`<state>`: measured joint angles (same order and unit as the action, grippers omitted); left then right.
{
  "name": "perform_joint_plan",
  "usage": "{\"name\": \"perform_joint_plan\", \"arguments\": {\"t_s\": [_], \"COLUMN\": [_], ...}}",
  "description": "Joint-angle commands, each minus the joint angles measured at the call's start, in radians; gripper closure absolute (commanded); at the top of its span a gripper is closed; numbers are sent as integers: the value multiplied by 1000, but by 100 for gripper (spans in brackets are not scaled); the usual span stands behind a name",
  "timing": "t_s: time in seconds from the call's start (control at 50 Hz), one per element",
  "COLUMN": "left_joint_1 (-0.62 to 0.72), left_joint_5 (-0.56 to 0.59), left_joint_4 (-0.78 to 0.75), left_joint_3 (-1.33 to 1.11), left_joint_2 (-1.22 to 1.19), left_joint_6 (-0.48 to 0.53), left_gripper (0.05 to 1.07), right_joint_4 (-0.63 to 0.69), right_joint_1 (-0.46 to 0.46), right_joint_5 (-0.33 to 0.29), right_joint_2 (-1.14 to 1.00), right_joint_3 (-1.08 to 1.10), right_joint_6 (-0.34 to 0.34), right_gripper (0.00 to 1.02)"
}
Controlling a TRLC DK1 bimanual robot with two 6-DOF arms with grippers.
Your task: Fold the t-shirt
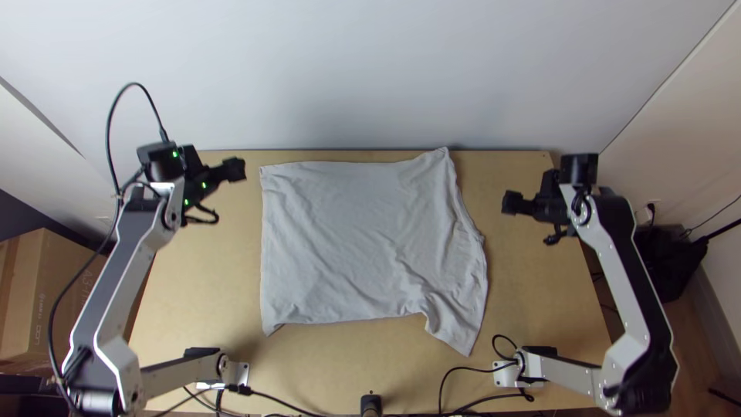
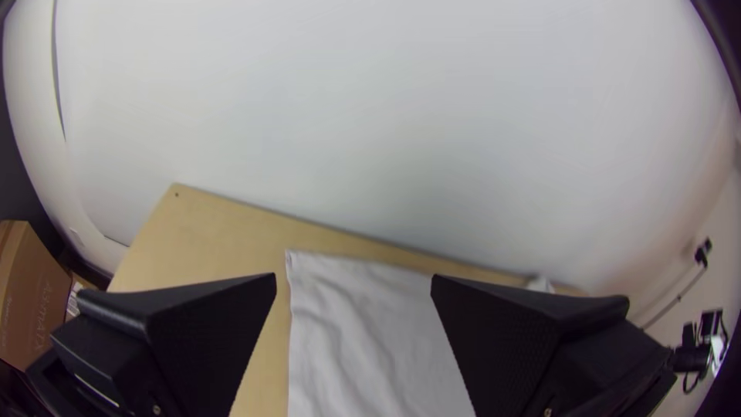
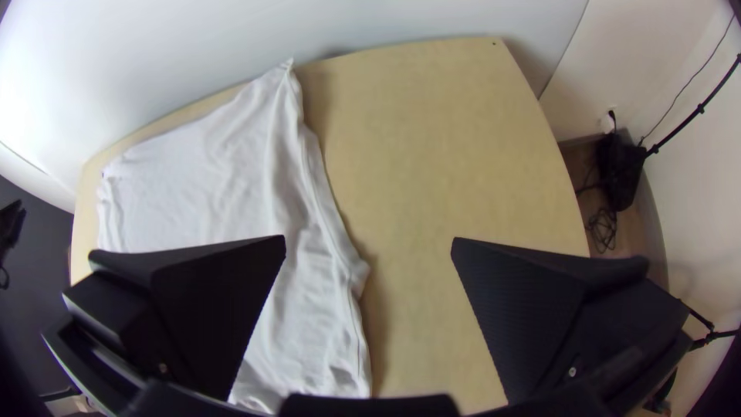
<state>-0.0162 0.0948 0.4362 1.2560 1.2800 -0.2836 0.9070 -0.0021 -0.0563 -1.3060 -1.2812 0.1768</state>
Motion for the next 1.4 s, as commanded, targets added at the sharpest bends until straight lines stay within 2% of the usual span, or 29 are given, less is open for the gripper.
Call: {"name": "perform_joint_plan", "arguments": {"t_s": [0.0, 0.06, 0.16, 0.34, 0.44, 0.64, 0.7, 0.82, 0.88, 1.02, 1.14, 1.32, 1.38], "left_joint_1": [55, 62, 85, 130, 145, 154, 156, 156, 156, 151, 151, 142, 142], "left_joint_5": [14, 14, 16, 46, 52, 52, 52, 52, 52, 52, 52, 52, 52], "left_joint_4": [78, 111, 153, 409, 427, 426, 426, 429, 432, 440, 441, 443, 444], "left_joint_3": [-138, -213, -325, -366, -388, -380, -377, -372, -374, -382, -383, -385, -383], "left_joint_2": [-157, -246, -403, -515, -551, -551, -550, -550, -553, -561, -562, -558, -558], "left_joint_6": [103, 124, 184, 270, 277, 282, 282, 288, 290, 305, 314, 336, 340], "left_gripper": [11, 10, 10, 11, 11, 11, 11, 11, 17, 17, 17, 17, 17], "right_joint_4": [58, 124, 196, 207, 190, 118, 99, 73, 69, 41, -7, -10, -31], "right_joint_1": [10, 30, 56, 76, 76, 80, 105, 129, 136, 157, 182, 217, 229], "right_joint_5": [7, 7, 4, -16, -16, -20, -23, -30, -40, -66, -70, -70, -70], "right_joint_2": [119, 137, 162, 195, 186, 136, 125, 120, 113, 79, 54, 4, -6], "right_joint_3": [114, 145, 212, 344, 393, 484, 507, 540, 549, 577, 599, 628, 638], "right_joint_6": [-3, 23, 26, 30, 32, 32, 30, 38, 47, 49, 50, 61, 59], "right_gripper": [4, 4, 11, 12, 18, 19, 25, 25, 25, 25, 39, 40, 51]}}
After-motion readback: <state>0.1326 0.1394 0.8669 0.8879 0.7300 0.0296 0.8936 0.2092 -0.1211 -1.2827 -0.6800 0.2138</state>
